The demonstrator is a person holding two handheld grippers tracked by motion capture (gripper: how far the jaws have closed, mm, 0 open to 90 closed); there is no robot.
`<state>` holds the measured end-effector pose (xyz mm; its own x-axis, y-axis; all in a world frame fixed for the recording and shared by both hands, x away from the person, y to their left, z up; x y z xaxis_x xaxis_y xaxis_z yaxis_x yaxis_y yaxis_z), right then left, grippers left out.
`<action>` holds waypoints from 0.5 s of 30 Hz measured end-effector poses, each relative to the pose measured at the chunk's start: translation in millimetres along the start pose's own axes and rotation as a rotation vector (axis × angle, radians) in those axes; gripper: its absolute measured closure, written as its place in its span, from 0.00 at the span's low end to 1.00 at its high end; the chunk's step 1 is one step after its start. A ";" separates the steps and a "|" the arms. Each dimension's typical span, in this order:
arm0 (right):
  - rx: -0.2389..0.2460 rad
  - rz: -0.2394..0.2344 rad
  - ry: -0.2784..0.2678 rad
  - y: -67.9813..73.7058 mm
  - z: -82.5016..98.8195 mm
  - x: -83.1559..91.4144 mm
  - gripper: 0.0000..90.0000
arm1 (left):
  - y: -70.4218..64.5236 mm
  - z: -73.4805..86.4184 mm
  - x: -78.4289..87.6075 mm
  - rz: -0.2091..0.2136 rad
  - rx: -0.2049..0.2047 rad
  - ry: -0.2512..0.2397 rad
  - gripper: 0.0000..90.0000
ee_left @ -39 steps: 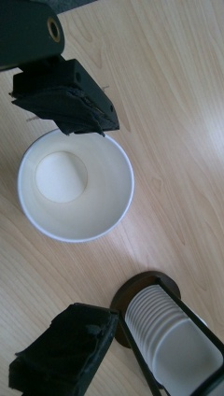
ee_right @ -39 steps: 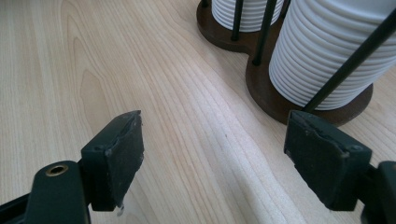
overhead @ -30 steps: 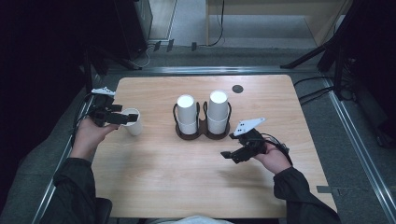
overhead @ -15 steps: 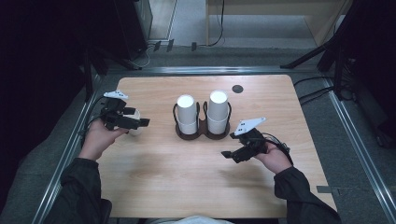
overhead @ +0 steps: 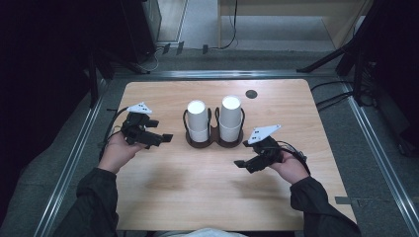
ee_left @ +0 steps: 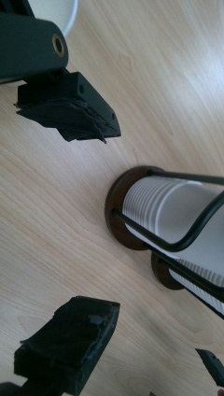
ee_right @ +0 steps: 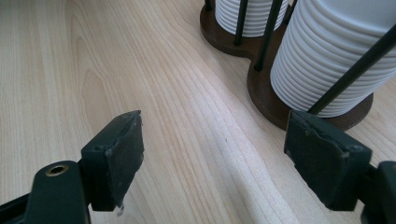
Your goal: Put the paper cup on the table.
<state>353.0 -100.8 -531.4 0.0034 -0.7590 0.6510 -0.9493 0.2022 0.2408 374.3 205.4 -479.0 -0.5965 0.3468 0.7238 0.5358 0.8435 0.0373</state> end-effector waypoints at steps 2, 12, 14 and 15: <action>-0.001 0.003 0.002 0.3 0.3 -0.4 0.22 | -5.4 -0.3 -2.2 0.009 -0.007 -0.001 0.16; -0.003 0.008 0.009 -0.4 1.4 -0.2 0.22 | -31.4 1.8 -11.9 0.067 -0.052 -0.020 0.16; -0.002 0.010 0.013 -0.6 1.8 -0.6 0.22 | -37.4 1.7 -13.2 0.074 -0.061 -0.030 0.16; -0.003 0.008 0.012 -0.6 1.8 -1.0 0.22 | -40.9 1.9 -13.9 0.081 -0.064 -0.032 0.16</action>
<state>353.0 -101.3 -533.5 -0.0002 -0.7502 0.6612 -0.9483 0.2100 0.2380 359.5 166.9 -491.9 -0.5680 0.4268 0.7037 0.6194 0.7847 0.0239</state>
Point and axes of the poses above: each handheld gripper's, and its own axes: x roughly backward along the jaws, z roughly out of its underside, y roughly to its left, the point moved 7 cm from there along -x, roughly forward along the jaws, and after that the axes turned 15 degrees about -z, right-handed, at the moved point
